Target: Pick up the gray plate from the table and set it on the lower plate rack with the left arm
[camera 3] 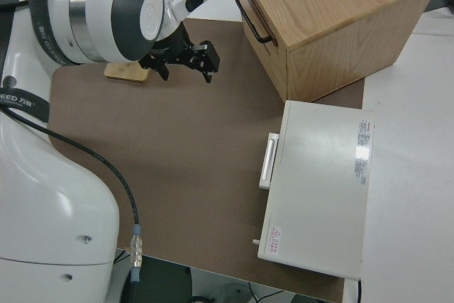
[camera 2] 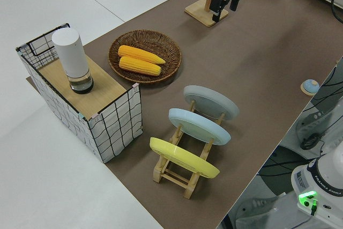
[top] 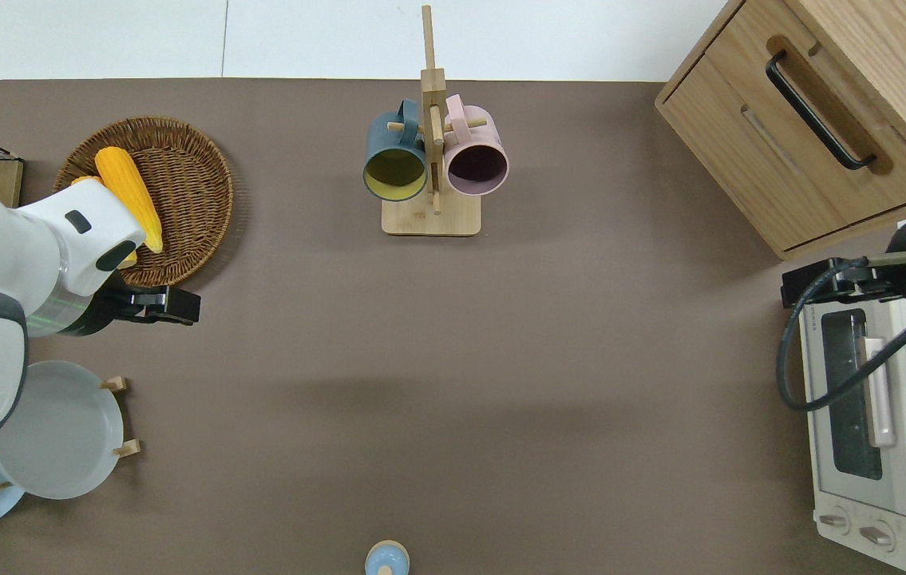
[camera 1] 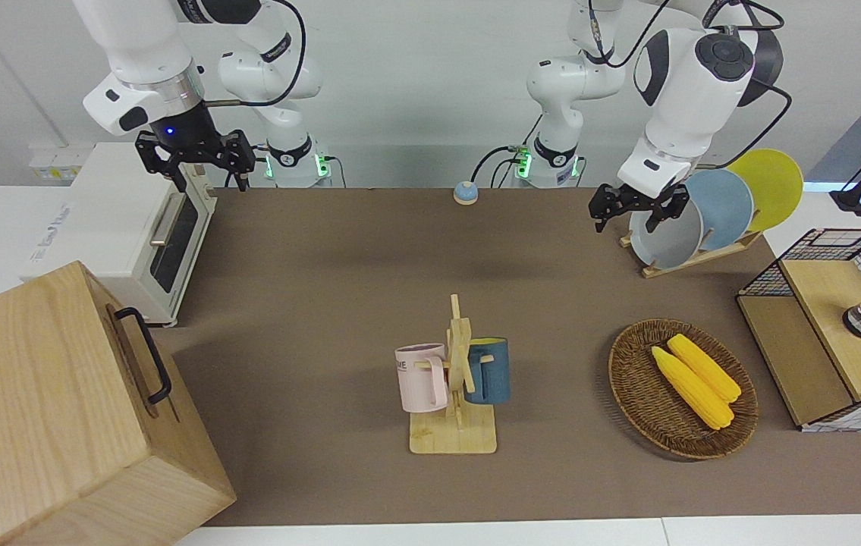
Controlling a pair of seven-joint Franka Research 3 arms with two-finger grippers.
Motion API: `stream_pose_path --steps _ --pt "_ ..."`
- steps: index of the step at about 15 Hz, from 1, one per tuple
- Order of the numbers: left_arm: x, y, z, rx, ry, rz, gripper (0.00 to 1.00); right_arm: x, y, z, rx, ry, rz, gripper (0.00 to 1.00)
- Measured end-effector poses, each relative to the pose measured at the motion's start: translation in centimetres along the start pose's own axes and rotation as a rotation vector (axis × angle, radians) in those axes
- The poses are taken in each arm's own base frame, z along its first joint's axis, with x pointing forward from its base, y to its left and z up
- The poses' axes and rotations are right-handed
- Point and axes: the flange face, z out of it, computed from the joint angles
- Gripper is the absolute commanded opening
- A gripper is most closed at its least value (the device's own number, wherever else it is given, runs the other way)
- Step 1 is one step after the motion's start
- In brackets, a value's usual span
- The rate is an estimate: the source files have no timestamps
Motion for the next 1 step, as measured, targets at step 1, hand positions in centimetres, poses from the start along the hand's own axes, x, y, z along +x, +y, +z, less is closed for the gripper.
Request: stream_pose_path --steps 1 --pt "-0.01 0.01 0.03 0.0 -0.001 0.001 1.0 0.0 0.0 0.0 0.0 0.0 0.0 0.983"
